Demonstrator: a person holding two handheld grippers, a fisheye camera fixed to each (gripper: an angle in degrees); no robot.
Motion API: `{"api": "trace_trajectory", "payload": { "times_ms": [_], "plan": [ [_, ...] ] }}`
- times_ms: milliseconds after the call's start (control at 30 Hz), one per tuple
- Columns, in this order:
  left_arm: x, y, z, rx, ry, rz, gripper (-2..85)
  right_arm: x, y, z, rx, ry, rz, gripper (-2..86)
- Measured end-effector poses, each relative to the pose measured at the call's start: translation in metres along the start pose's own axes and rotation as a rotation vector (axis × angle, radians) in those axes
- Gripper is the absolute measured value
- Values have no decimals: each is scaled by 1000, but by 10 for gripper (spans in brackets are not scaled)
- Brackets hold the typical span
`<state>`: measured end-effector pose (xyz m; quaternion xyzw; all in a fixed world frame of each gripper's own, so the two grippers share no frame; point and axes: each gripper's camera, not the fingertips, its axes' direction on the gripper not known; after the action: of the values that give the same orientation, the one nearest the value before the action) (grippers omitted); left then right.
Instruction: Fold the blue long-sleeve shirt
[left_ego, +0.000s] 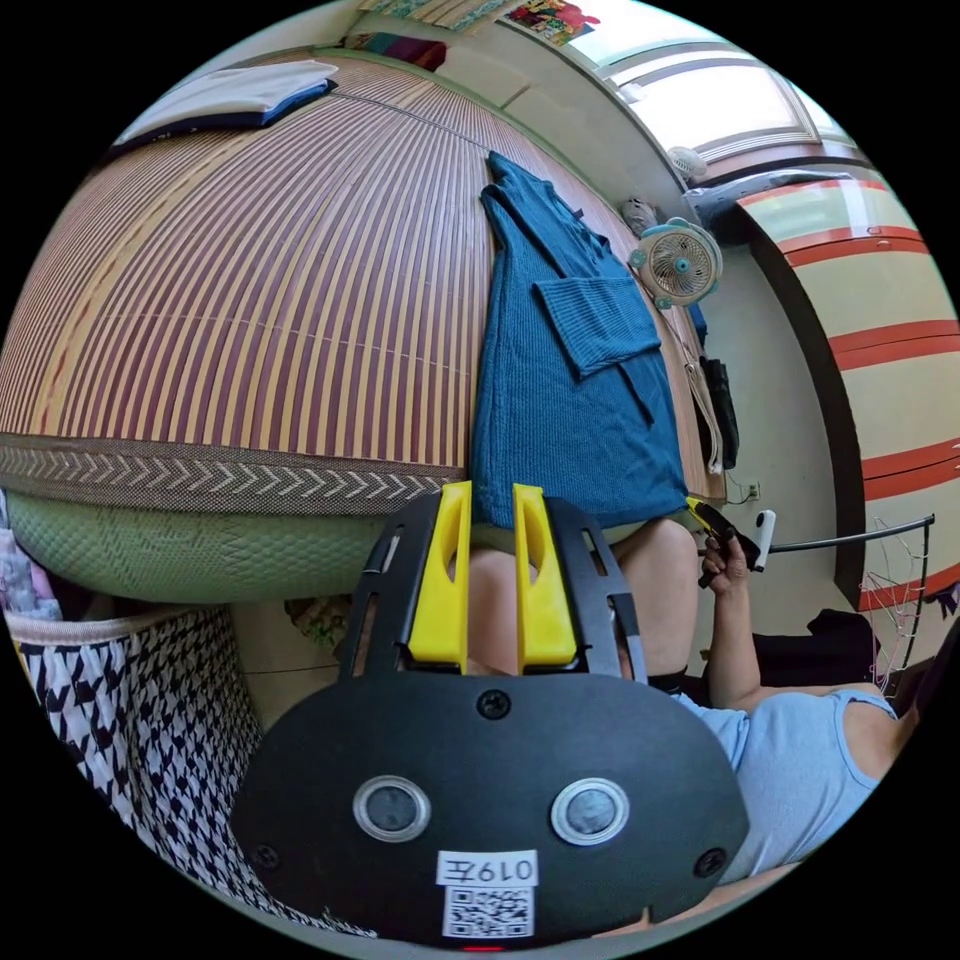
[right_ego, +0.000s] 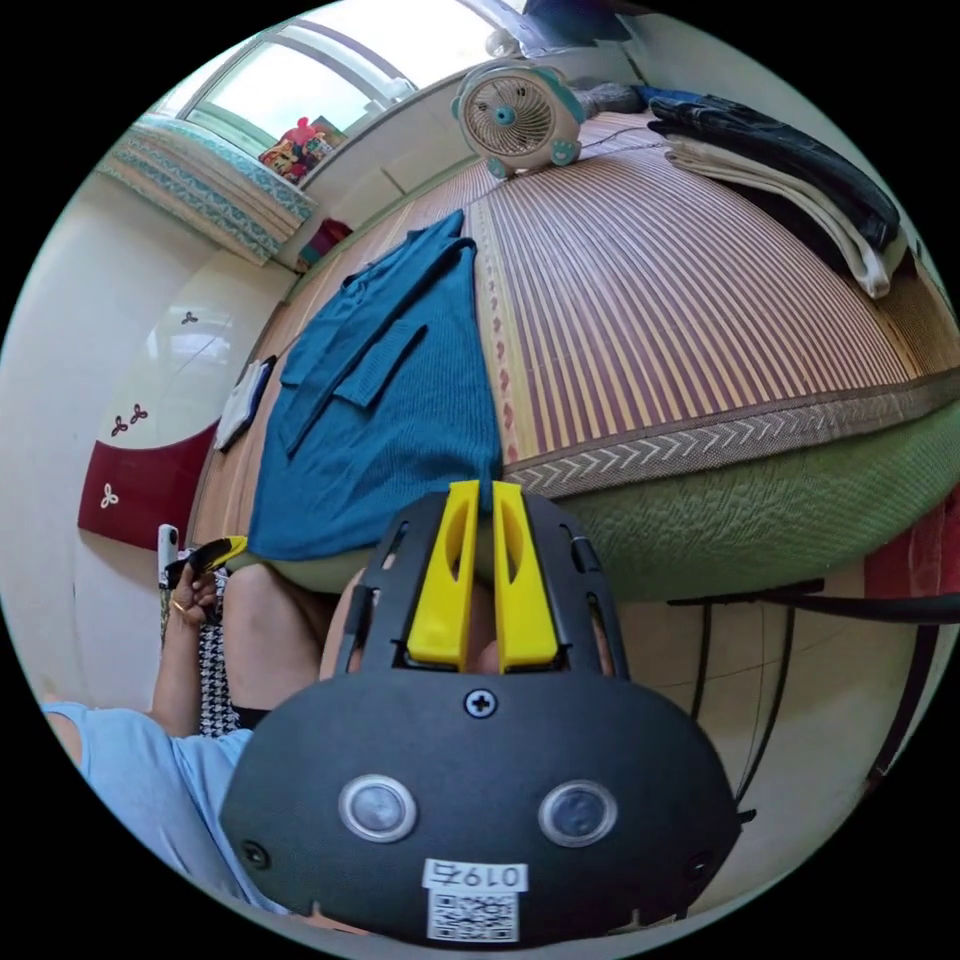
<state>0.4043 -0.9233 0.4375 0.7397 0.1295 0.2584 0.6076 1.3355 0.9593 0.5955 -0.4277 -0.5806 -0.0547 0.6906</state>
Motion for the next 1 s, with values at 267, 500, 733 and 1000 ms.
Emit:
{"api": "trace_trajectory", "payload": {
  "times_ms": [267, 500, 733, 1000],
  "plan": [
    [-14, 7, -9, -4, -12, 2, 39, -14, 16, 2, -63, 145, -120, 47],
    [-17, 6, -9, 9, 8, 11, 56, -8, 23, -12, -28, 80, -86, 50],
    [-29, 9, -6, 11, 68, -34, 66, 16, 48, -5, -14, -79, 27, 17],
    [-21, 5, -1, -13, 24, -18, 36, -36, 82, 14, -9, 45, -113, -4]
  ]
}}
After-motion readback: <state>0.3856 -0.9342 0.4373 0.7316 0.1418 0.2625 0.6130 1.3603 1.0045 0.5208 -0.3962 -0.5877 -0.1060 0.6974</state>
